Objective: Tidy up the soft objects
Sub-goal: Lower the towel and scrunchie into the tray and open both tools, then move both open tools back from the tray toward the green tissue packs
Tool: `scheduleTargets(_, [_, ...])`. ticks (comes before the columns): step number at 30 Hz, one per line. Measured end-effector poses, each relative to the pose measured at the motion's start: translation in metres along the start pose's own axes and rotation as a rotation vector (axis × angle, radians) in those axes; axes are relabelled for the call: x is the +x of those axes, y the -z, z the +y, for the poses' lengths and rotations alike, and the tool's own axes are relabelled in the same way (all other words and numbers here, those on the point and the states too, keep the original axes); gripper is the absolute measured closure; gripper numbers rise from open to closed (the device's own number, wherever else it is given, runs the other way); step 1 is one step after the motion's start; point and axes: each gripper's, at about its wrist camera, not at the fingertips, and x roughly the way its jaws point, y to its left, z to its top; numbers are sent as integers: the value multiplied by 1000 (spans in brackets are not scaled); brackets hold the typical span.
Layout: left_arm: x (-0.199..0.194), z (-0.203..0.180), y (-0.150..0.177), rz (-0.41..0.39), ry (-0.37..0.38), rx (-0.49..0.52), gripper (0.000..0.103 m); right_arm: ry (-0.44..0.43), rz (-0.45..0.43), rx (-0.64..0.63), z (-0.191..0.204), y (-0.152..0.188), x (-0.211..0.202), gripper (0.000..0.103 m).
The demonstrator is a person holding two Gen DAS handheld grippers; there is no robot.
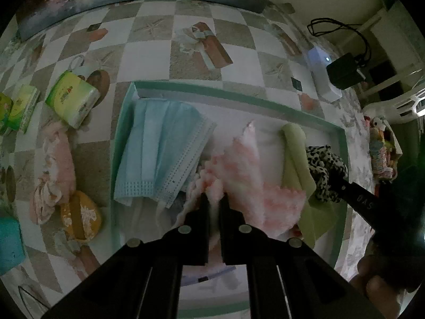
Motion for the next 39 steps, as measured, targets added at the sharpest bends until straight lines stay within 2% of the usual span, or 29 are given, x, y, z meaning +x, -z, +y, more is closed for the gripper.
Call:
scheduleTargets(4, [-1, -2, -3, 5, -10, 5, 95, 16, 14, -1, 0, 0, -1, 81])
scheduleTargets(5, [-2, -3, -3, 3, -13, 8, 93, 19, 17, -3, 0, -1, -2, 77])
scheduleTargets(9, [-3, -9, -3, 4, 3, 13, 66, 25, 29, 0, -2, -2, -6, 66])
scheduleTargets(13, [-15, -14, -2, -34, 2, 32, 51, 23, 4, 5, -4, -6, -21, 63])
scheduleTargets(17, [-28, -16, -2, -69, -2, 38, 48, 21, -58, -7, 0, -9, -45, 47])
scheduleTargets(20, [-37, -14, -1, -84, 8, 38, 46, -3, -84, -16, 5, -12, -58, 44])
scheduleTargets(25, [-51, 0, -2, -129, 4, 3, 32, -25, -121, -25, 13, -14, -74, 38])
scheduleTargets(32, [-60, 54, -15, -154, -20, -138, 29, -24, -139, -78, 34, -11, -79, 34])
scheduleTargets(39, [-77, 123, -22, -197, -36, -306, 28, -68, -140, -150, 67, -1, -83, 33])
